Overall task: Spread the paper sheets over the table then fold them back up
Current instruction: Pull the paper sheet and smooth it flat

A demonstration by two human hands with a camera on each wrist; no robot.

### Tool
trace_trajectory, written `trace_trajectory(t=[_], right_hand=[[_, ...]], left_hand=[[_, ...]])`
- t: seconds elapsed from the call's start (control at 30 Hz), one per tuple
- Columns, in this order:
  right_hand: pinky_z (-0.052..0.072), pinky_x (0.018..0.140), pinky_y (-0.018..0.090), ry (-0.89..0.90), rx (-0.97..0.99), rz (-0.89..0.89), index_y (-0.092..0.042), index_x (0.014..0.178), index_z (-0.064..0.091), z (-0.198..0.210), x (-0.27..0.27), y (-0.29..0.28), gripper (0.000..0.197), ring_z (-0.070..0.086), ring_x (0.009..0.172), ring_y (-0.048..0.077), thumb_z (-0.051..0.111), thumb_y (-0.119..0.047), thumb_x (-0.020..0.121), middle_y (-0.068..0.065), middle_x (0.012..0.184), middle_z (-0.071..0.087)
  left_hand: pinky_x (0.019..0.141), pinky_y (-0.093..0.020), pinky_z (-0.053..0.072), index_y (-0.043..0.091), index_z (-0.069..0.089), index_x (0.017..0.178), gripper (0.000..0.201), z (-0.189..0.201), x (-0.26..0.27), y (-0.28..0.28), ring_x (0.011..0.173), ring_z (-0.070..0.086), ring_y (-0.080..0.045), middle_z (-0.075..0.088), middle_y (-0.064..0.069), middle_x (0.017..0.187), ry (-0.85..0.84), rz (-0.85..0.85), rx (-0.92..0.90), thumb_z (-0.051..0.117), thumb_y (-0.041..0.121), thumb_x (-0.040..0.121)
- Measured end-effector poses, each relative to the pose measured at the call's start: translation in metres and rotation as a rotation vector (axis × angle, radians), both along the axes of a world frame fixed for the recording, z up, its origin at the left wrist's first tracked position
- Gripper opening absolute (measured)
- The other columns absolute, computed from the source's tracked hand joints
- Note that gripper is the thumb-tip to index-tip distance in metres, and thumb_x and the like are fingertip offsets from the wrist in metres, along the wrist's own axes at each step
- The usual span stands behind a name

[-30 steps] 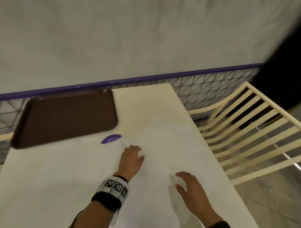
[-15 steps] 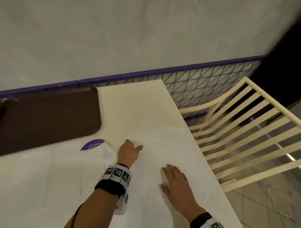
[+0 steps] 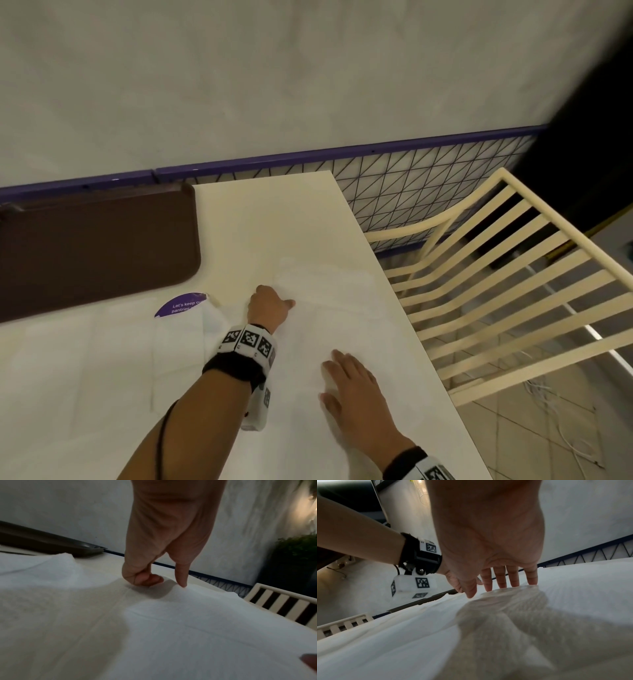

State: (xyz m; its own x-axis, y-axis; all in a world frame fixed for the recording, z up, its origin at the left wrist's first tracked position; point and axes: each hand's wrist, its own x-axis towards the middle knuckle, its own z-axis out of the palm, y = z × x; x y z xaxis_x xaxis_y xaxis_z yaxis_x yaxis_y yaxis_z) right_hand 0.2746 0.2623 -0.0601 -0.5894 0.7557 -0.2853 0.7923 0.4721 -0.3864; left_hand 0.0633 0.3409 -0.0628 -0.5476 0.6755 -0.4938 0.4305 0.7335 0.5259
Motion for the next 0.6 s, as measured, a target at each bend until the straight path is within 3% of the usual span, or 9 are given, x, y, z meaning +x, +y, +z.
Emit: trace_trajectory(t=[0.1,0.2,0.27,0.37,0.4,0.47,0.53,0.6], right_hand=[[0.010,0.116,0.030,-0.015,-0.009,0.015,-0.025,0.142,0.027,0.003,-0.002,-0.001,0.049,0.007,0.144,0.015,0.040,-0.037,0.096,-0.006,0.157,0.010],[0.012,0.115,0.030,-0.010,-0.054,-0.002,-0.025,0.143,0.027,0.009,-0.001,0.002,0.051,0.013,0.143,0.013,0.043,-0.037,0.095,-0.006,0.155,0.017],[0.017,0.114,0.031,0.061,-0.017,-0.043,-0.026,0.143,0.027,0.021,-0.003,0.008,0.055,0.020,0.140,0.014,0.049,-0.035,0.093,-0.005,0.151,0.026],[0.021,0.115,0.039,0.243,0.220,-0.027,-0.026,0.143,0.027,0.055,-0.016,0.020,0.070,0.016,0.141,0.019,0.064,-0.025,0.084,-0.001,0.152,0.025],[0.019,0.115,0.040,0.275,0.327,0.033,-0.026,0.143,0.026,0.069,-0.023,0.024,0.075,0.012,0.142,0.020,0.068,-0.020,0.080,0.000,0.153,0.024],[0.012,0.113,0.041,0.256,0.473,0.217,-0.027,0.140,0.026,0.103,-0.042,0.030,0.082,0.009,0.143,0.020,0.070,-0.010,0.073,-0.001,0.152,0.026],[0.008,0.115,0.042,0.200,0.492,0.372,-0.027,0.136,0.033,0.134,-0.064,0.031,0.074,0.024,0.139,0.020,0.067,-0.006,0.074,-0.002,0.140,0.043],[0.017,0.116,0.038,0.177,0.403,0.402,-0.026,0.128,0.044,0.156,-0.080,0.029,0.051,0.047,0.118,0.019,0.061,-0.011,0.083,-0.002,0.115,0.060]], left_hand=[[0.091,-0.035,0.043,-0.003,0.055,0.114,0.049,0.000,-0.005,-0.001,0.113,0.053,-0.035,0.058,-0.019,0.121,-0.011,-0.022,0.024,0.063,0.035,0.085],[0.096,-0.036,0.041,0.005,0.057,0.119,0.046,0.009,-0.004,-0.008,0.116,0.050,-0.034,0.058,-0.013,0.124,0.040,-0.043,0.116,0.062,0.036,0.084],[0.090,-0.032,0.040,0.009,0.059,0.116,0.039,0.025,0.000,-0.017,0.112,0.052,-0.029,0.061,-0.008,0.116,0.070,-0.094,0.238,0.063,0.031,0.085],[0.065,-0.026,0.040,0.015,0.058,0.090,0.010,0.059,0.005,-0.043,0.080,0.057,-0.022,0.061,-0.001,0.082,0.038,-0.276,0.408,0.064,0.020,0.085],[0.065,-0.027,0.042,0.017,0.057,0.089,0.007,0.071,0.005,-0.053,0.078,0.059,-0.022,0.062,-0.001,0.080,0.067,-0.368,0.425,0.063,0.021,0.086],[0.067,-0.027,0.045,0.020,0.063,0.102,0.015,0.097,0.005,-0.075,0.085,0.063,-0.023,0.068,-0.002,0.092,0.212,-0.561,0.398,0.057,0.025,0.089],[0.057,-0.019,0.035,0.020,0.065,0.105,0.021,0.123,0.001,-0.095,0.084,0.062,-0.018,0.069,-0.001,0.096,0.348,-0.647,0.396,0.054,0.030,0.091],[0.051,-0.015,0.028,0.026,0.066,0.098,0.016,0.145,-0.009,-0.116,0.073,0.056,-0.011,0.067,0.006,0.085,0.372,-0.593,0.423,0.058,0.033,0.087]])
